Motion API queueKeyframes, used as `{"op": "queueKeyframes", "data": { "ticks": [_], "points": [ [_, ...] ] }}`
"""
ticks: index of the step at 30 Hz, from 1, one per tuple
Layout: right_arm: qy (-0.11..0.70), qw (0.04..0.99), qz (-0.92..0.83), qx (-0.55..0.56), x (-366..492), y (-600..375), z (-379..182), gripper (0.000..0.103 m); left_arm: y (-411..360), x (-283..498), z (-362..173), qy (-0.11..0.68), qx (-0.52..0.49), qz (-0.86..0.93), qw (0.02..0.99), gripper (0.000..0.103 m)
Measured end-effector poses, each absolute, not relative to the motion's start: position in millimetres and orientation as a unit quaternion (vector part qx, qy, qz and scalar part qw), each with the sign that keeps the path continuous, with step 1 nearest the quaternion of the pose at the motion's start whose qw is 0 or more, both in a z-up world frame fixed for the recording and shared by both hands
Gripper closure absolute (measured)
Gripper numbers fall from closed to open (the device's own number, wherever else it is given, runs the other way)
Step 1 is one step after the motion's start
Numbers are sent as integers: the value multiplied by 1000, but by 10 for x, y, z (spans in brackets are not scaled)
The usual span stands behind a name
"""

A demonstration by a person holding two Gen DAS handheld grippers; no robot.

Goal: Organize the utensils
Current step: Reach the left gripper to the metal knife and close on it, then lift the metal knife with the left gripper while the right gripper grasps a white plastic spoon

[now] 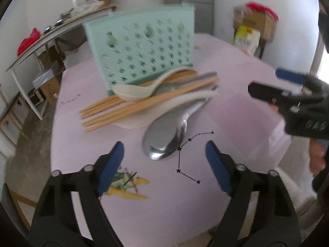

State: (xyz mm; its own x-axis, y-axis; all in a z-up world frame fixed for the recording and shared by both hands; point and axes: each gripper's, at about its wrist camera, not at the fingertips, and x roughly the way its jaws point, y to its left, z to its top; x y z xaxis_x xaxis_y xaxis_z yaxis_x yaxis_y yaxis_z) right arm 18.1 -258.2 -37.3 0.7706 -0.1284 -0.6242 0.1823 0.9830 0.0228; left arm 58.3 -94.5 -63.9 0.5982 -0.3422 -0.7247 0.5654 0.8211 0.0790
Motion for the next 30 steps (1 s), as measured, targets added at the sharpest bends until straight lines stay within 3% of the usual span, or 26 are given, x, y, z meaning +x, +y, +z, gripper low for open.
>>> {"op": "queueKeyframes", "data": {
  "ticks": [4, 7, 11, 14, 30],
  "points": [
    [328, 940, -83, 44, 212, -2617, -394, 6, -1012, 694, -727, 374, 160, -266, 874, 43],
    [329, 939, -82, 49, 221, -2636, -410, 6, -1052, 741, -725, 368, 168, -267, 874, 56],
    [330, 939, -82, 50, 212, -2645, -398, 6, -1092, 703, -704, 359, 195, -264, 874, 85],
    [324, 941, -85, 50, 189, -2650, -360, 6, -1034, 615, -639, 357, 199, -272, 871, 99],
    [315, 944, -87, 44, 117, -2604, -259, 6, -924, 581, -719, 371, 138, -283, 874, 100]
  ]
}}
